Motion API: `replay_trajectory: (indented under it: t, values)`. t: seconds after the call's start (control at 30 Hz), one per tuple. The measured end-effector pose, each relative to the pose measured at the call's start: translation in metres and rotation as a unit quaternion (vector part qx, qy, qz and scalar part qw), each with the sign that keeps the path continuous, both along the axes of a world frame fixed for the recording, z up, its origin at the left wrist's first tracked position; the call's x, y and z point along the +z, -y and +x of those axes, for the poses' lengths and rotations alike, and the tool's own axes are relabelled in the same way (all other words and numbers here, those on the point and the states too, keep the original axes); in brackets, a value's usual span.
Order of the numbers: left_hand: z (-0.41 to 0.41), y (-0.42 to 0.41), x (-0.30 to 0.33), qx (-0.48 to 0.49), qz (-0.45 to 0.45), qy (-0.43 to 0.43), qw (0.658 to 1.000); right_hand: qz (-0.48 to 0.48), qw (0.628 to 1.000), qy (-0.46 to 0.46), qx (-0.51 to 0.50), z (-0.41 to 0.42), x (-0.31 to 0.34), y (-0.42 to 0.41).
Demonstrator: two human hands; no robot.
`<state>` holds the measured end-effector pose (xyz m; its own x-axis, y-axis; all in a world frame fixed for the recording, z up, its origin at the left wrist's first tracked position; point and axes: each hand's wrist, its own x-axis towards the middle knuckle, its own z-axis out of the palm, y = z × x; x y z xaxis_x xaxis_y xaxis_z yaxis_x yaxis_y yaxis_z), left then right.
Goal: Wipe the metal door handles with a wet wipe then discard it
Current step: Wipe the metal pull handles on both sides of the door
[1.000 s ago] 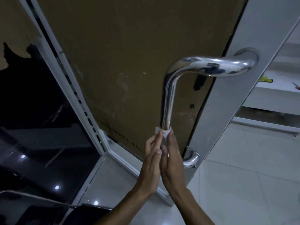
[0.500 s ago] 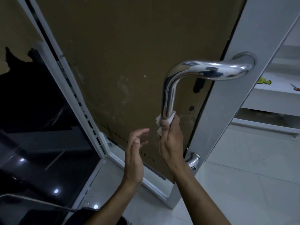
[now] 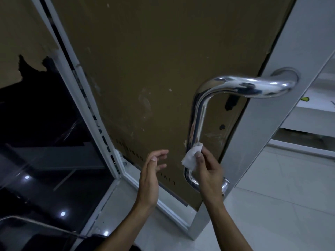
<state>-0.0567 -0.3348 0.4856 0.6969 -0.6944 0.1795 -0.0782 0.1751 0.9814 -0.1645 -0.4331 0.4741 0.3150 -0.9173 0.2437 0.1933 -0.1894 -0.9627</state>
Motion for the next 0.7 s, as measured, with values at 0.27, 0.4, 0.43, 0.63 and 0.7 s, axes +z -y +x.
replay_trajectory:
  t: [0.27, 0.4, 0.43, 0.63, 0.7]
  values:
    - [0.001, 0.003, 0.003, -0.008, 0.001, -0.004, 1.000, -0.121, 0.977, -0.104, -0.139, 0.019, 0.008, -0.008]
    - [0.000, 0.005, 0.007, -0.019, 0.004, -0.008, 1.000, -0.114, 0.972, -0.147, -0.142, 0.034, 0.019, -0.011]
    - [-0.001, 0.006, 0.008, -0.021, 0.006, -0.007, 1.000, -0.098, 0.977, -0.141, -0.127, 0.037, 0.022, -0.012]
    - [0.001, 0.008, 0.018, -0.024, -0.009, -0.008, 1.000, -0.035, 0.990, -0.080, -0.115, 0.047, 0.035, -0.009]
    - [0.004, 0.007, 0.019, -0.023, -0.010, -0.007, 1.000, -0.042, 0.989, -0.072, -0.125, 0.048, 0.045, -0.009]
